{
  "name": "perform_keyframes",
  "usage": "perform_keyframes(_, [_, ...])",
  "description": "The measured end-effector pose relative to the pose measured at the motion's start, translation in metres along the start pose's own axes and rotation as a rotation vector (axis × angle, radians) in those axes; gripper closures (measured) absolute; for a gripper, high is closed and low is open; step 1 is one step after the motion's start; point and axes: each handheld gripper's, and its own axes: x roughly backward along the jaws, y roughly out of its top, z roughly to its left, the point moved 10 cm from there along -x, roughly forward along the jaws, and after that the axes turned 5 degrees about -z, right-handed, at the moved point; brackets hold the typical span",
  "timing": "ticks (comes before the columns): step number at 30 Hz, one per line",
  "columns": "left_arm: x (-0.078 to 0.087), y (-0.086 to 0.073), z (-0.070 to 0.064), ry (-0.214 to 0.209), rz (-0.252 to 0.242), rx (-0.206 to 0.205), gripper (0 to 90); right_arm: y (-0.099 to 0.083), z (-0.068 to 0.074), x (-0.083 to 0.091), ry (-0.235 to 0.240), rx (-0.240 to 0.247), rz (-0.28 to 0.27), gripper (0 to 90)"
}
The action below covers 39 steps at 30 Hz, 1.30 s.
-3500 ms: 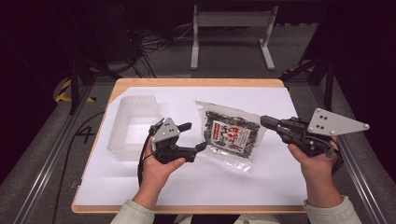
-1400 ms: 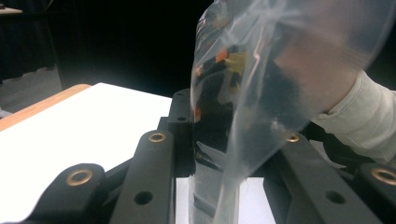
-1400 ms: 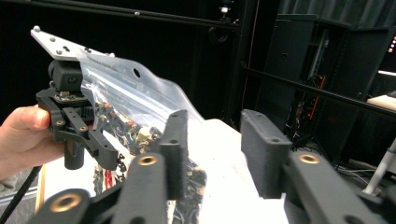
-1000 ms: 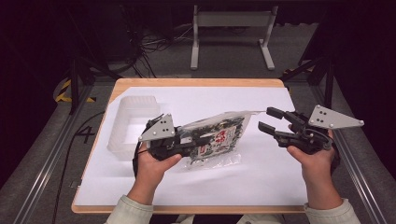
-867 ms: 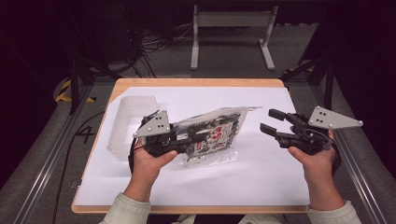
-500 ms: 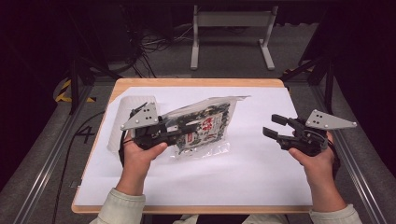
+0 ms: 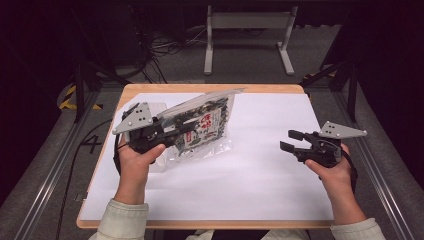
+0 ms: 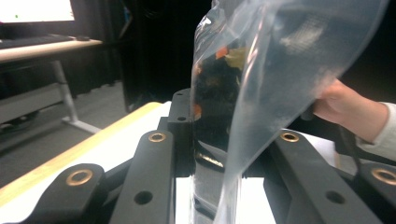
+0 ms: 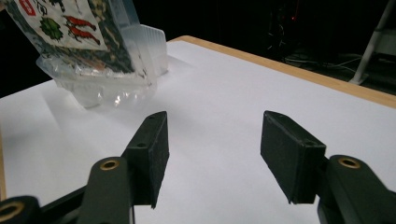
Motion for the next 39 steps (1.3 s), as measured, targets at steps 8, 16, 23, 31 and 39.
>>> perform_keyframes(8, [0.008,0.005,0.010,0.031,-0.031,-0.001,71.6,-0.017,-0.012,-0.007,-0.025,-0.014,0.050,42.5])
perform_keyframes(16, [0.017,0.007,0.020,0.069,-0.031,-0.010,71.5,-0.037,-0.027,-0.013,-0.063,-0.018,0.093,41.5])
perform_keyframes(23, [0.027,0.010,0.028,0.119,-0.033,-0.026,71.5,-0.049,-0.036,-0.015,-0.069,-0.034,0.112,40.3])
perform_keyframes(31, [0.044,0.013,0.044,0.193,-0.060,-0.037,71.5,-0.053,-0.039,-0.015,-0.069,-0.042,0.117,39.8])
perform_keyframes(39, [0.062,0.013,0.060,0.264,-0.070,-0.057,71.6,-0.052,-0.037,-0.015,-0.065,-0.044,0.113,39.7])
